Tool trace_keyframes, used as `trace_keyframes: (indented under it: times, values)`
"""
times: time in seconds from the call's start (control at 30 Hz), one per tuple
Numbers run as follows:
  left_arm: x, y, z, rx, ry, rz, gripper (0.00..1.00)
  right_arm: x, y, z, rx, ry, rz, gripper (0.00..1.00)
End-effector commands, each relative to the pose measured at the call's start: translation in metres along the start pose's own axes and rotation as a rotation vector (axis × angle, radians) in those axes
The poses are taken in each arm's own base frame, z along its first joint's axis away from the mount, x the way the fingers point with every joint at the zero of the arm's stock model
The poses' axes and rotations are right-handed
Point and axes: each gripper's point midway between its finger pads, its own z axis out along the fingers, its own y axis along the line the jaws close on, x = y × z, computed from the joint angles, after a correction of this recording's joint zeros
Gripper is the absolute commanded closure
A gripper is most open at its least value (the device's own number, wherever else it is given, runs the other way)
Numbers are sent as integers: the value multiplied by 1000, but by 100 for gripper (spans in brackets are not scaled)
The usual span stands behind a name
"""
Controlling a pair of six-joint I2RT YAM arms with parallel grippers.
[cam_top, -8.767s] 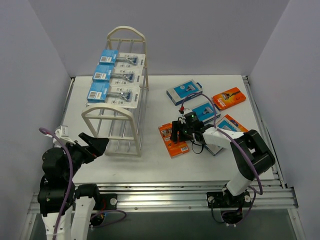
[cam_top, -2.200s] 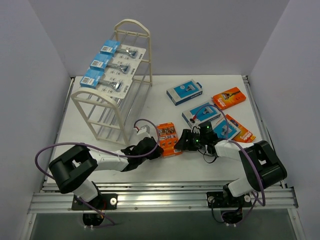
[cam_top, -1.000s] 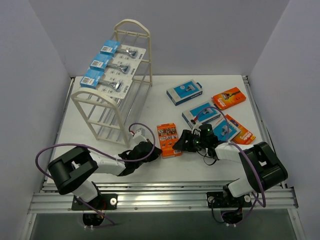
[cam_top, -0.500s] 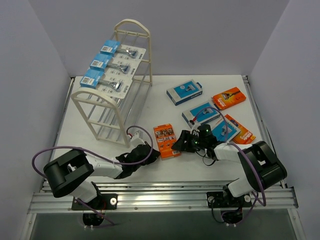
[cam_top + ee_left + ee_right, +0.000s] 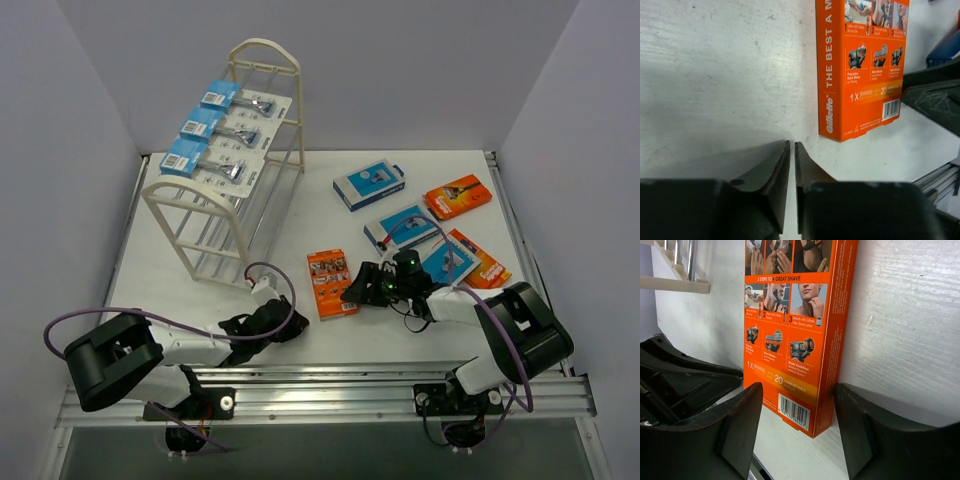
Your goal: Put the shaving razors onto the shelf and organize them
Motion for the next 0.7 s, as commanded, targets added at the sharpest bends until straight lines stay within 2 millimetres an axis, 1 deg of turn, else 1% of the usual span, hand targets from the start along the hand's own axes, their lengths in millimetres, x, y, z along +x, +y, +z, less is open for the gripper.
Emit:
trace_keyframes:
  times: [0.0, 0.03, 0.07, 0.1, 0.13, 0.17, 0.2, 0.23, 0.27, 0.3, 0.33, 0.37, 0.4, 0.47, 0.5, 0.53, 0.57, 0.63, 0.67]
  values:
    - [14, 61, -13, -172, 45, 92, 67, 24, -14, 0, 54, 76, 33, 44]
    - [12, 58, -14, -155, 37, 89, 64, 24, -14, 0, 56, 73, 33, 44]
    - [9, 52, -15, -134, 22, 83, 58, 24, -14, 1, 58, 71, 33, 43]
    - [5, 45, -18, -102, 9, 79, 42, 24, -15, 1, 62, 72, 32, 43]
    - [1, 41, -19, -88, -3, 78, 37, 25, -15, 2, 64, 74, 32, 43]
    - [-4, 33, -21, -63, -22, 76, 28, 25, -17, 4, 71, 77, 31, 44]
    - [-7, 31, -22, -57, -32, 89, 19, 25, -18, 5, 77, 79, 29, 45]
    - [-11, 24, -22, -42, -43, 91, 6, 26, -18, 6, 81, 82, 25, 46]
    - [-14, 21, -21, -37, -56, 97, 1, 27, -20, 8, 88, 85, 26, 47]
    - [-17, 18, -21, -31, -61, 122, 6, 28, -20, 8, 88, 88, 27, 52]
    - [-20, 11, -19, -22, -68, 125, 6, 26, -18, 9, 78, 80, 25, 54]
    - [-18, 13, -15, -39, -61, 139, 6, 27, -18, 10, 77, 83, 26, 55]
    - [-18, 12, -12, -46, -56, 145, 6, 26, -17, 11, 73, 80, 23, 60]
    - [-13, 13, -2, -71, -35, 154, 6, 25, -18, 12, 77, 79, 26, 65]
    - [-10, 13, 2, -76, -23, 156, 6, 24, -17, 12, 78, 77, 26, 71]
    - [-9, 10, 6, -64, -23, 148, 6, 23, -17, 13, 78, 75, 26, 75]
    - [-3, 16, 12, -81, -8, 155, 6, 23, -17, 13, 78, 77, 26, 77]
    - [0, 15, 16, -73, -3, 140, 6, 23, -18, 13, 86, 78, 25, 84]
    - [2, 18, 20, -83, 2, 146, 6, 24, -18, 13, 88, 81, 23, 89]
